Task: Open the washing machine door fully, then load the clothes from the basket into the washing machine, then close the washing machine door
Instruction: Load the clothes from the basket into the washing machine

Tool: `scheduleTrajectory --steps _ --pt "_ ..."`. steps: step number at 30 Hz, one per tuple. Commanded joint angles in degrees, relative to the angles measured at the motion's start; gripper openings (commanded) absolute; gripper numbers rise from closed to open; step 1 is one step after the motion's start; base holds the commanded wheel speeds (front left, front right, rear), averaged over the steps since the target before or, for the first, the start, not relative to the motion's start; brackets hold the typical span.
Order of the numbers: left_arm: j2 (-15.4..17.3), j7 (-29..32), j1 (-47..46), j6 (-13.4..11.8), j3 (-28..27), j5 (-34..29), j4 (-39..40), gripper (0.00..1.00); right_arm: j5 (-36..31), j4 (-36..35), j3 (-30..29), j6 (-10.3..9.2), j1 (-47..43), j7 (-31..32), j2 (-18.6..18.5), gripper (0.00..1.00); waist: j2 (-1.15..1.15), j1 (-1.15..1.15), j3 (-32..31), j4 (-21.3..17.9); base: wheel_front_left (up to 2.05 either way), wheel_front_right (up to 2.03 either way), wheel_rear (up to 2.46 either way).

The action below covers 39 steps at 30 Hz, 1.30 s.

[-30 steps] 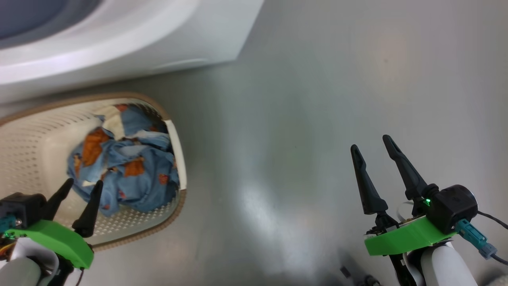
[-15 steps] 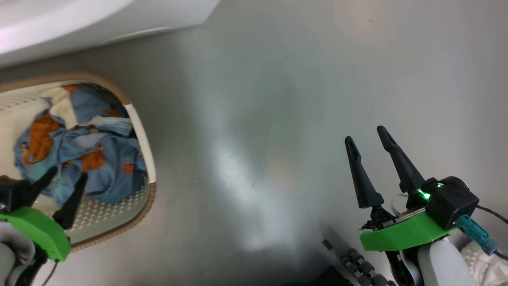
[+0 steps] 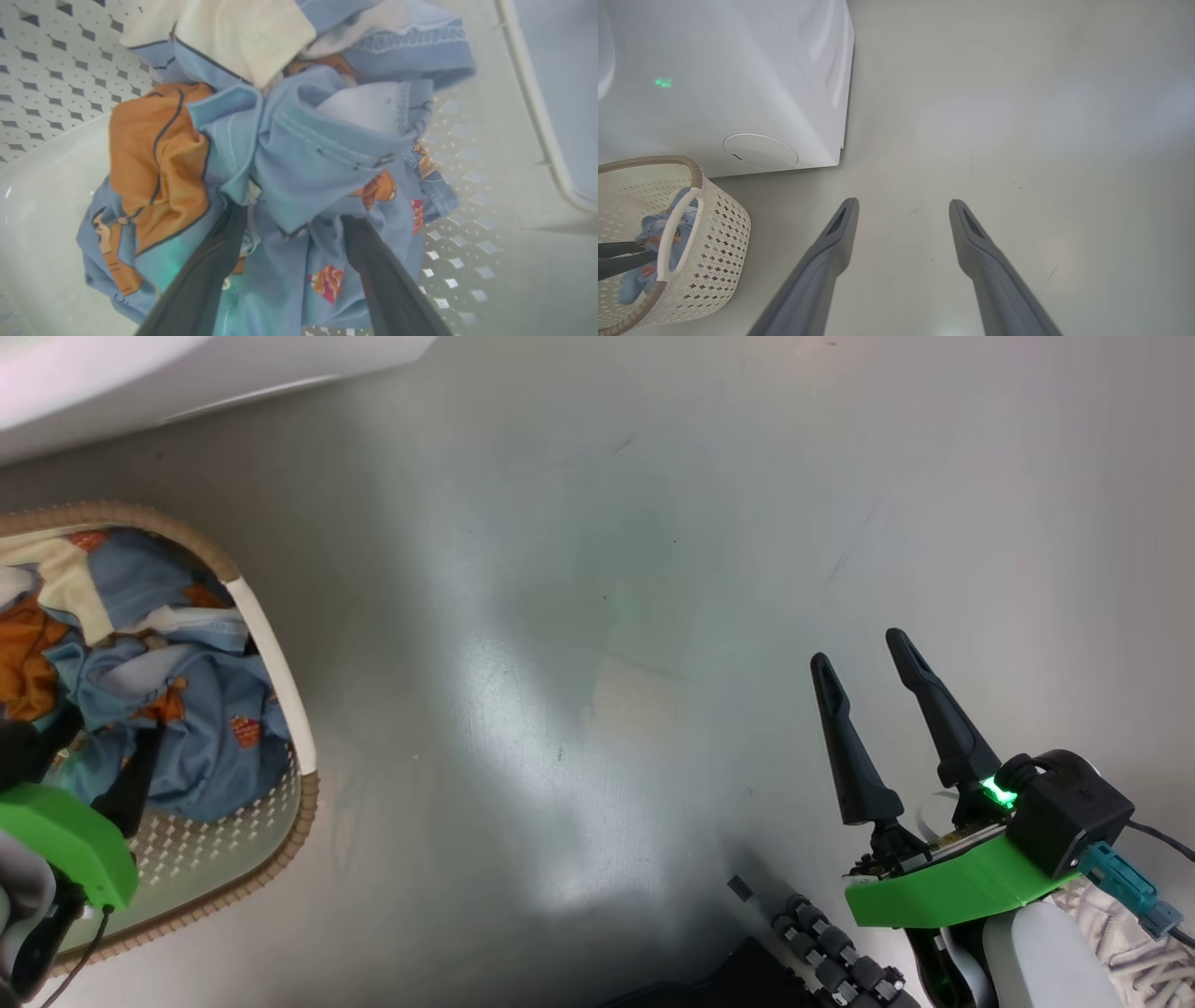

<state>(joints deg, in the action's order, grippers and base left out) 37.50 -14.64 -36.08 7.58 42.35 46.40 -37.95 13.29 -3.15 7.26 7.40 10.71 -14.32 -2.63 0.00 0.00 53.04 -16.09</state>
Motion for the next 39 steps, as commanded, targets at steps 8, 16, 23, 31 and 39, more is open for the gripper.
scheduleTrajectory --steps 8,16,23,31,39 --pt "-0.53 -0.36 -0.99 -0.09 -0.76 0.74 -4.02 0.00 0.23 -0.92 0.29 0.09 -2.55 -0.68 -0.25 1.00 0.00 0.00 -1.68 0.45 0.00 0.00 0.00" --pt "-2.87 -0.36 1.26 -0.09 -5.66 -0.39 -1.38 0.00 -0.84 -0.01 -1.47 0.09 -1.38 -0.68 -0.25 1.00 0.00 0.00 -6.75 3.06 0.00 0.00 0.00" --pt "-6.70 -0.36 7.57 -0.09 -12.76 -4.11 3.36 0.00 -1.94 2.02 -2.29 0.09 -1.49 -0.68 -0.25 1.00 0.00 0.00 -13.72 5.75 0.00 0.00 0.00" --pt "-10.83 -0.36 12.92 -0.09 -18.54 -7.57 8.15 0.00 -3.12 3.79 -4.24 0.09 -1.55 -0.68 -0.25 1.00 0.00 0.00 -19.17 9.10 0.00 0.00 0.00" --pt "-13.95 -0.36 16.66 -0.09 -23.31 -9.62 13.60 0.00 -4.04 5.62 -5.18 0.09 -1.86 -0.68 -0.25 1.00 0.00 0.00 -24.34 11.87 0.00 0.00 0.00"
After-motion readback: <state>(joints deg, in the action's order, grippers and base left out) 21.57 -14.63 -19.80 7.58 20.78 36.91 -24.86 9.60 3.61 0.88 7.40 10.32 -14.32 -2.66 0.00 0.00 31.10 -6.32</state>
